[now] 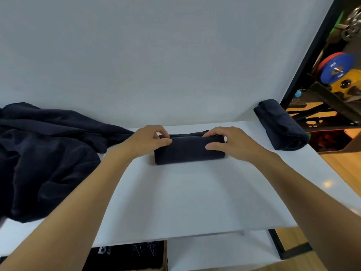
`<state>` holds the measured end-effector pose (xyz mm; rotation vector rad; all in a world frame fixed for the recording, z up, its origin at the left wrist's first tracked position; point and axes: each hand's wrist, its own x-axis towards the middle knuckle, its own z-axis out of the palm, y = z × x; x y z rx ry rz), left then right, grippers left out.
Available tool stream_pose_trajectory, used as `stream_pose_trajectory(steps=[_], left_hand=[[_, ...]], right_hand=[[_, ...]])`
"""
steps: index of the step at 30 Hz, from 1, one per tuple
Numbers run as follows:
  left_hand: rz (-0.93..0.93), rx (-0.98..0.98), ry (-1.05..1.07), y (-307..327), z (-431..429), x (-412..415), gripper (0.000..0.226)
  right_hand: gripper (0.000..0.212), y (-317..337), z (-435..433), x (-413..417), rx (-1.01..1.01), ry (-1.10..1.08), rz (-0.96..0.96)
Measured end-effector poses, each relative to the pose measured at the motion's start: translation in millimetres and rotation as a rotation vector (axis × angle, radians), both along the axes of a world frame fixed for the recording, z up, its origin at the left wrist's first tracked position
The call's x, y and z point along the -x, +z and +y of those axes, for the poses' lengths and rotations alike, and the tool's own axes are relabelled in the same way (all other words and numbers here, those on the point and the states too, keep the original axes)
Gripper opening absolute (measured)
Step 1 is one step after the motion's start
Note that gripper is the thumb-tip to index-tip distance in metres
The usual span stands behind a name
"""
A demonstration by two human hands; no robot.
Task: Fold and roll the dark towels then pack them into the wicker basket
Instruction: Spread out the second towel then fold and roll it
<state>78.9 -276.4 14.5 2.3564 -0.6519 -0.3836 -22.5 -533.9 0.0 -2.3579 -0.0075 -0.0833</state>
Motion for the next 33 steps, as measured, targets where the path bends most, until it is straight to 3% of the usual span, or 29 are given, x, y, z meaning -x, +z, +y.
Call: stream_pose_trajectory(steps=[3,6,8,12,13,16,19,22,24,26,28,31,33], left_hand=[[-0.476,-0.032,-0.066,-2.3,-3.1,6.3,0.01],[-0.724,-0.167,-0.178,-13.4,-5.5,12.0,0.046],[-0.695,-0.198,-0.169,-16.8,-4.0,9.8,0.053],[-0.518,-0.181,-0.148,-10.9,-8.0,-6.1,0.039],[-0.46,-0.178,-0.139,-9.9,-9.0,-11.1,0.036],[-0.373,-0.223,-0.084,-10.7,-14.2,-23.9,0.033],[-0.531,-0.338,-0.047,-9.8,-24.9,-26.9,0.035],[-0.759,-0.291,-0.098,-13.4,-26.5,-16.7,0.043],[-0.79,-0.375,-0.139,-19.1,-23.3,-14.5,0.058],[-0.789,-0.474,-0.13,-22.3,-23.1,-19.5,0.06],[-0.732,-0.471,-0.117,-18.5,-26.9,-26.9,0.054],[-0.53,-0.437,-0.115,-7.5,-33.7,-39.9,0.049],[-0.43,-0.463,-0.099,-0.2,-38.1,-45.8,0.05]], right_hand=[[0.016,2.5,-0.4,-10.4,0.055,-0.004,0.034],[0.019,3.0,-1.7,-20.6,0.077,-0.007,0.082],[0.023,3.4,0.7,-26.6,0.112,-0.041,0.069],[0.022,0.2,10.4,-24.7,0.373,-0.031,-0.286],[0.029,-1.0,12.7,-22.0,0.416,0.02,-0.296],[0.053,-4.4,13.6,-27.0,0.533,0.094,-0.17],[0.045,4.6,11.2,-46.7,0.524,0.096,-0.106],[0.035,12.9,6.2,-64.1,0.374,0.093,0.041],[0.03,15.3,4.2,-75.8,0.217,0.072,0.133],[0.031,20.0,6.1,-87.0,0.221,0.067,0.184],[0.036,24.6,10.8,-93.3,0.399,0.09,0.172],[0.051,20.4,25.6,-88.7,0.772,0.136,-0.021],[0.05,13.1,36.8,-83.1,0.871,0.12,-0.088]])
